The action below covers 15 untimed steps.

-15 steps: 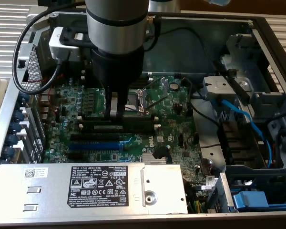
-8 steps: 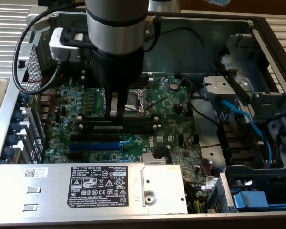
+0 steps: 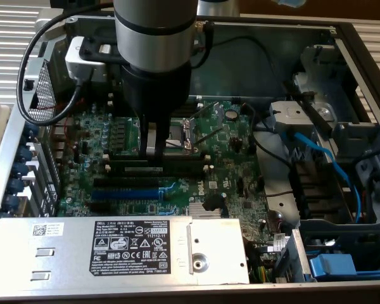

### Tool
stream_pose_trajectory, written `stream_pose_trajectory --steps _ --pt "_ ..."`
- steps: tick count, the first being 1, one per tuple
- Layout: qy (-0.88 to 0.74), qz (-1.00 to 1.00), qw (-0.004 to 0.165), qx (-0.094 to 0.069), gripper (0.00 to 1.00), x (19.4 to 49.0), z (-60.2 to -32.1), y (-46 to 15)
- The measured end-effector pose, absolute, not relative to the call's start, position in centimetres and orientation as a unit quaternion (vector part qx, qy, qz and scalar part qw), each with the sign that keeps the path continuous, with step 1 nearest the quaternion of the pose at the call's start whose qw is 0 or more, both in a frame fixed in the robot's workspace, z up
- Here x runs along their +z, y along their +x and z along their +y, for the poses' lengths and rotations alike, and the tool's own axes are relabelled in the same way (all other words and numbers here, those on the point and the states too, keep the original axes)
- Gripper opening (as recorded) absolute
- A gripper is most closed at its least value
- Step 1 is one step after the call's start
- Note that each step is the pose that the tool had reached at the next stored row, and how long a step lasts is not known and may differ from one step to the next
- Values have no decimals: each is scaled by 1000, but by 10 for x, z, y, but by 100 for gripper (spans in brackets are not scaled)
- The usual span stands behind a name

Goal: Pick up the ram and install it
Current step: 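Press down the ram until it locks into place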

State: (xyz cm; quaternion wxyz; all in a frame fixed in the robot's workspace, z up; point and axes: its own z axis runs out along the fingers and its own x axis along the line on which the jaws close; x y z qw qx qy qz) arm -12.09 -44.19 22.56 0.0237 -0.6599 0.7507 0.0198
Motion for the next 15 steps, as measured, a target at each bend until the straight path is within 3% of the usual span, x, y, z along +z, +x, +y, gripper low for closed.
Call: stream_pose_trajectory --steps 15 --pt "-660 751 24 20 11 247 -442 -121"
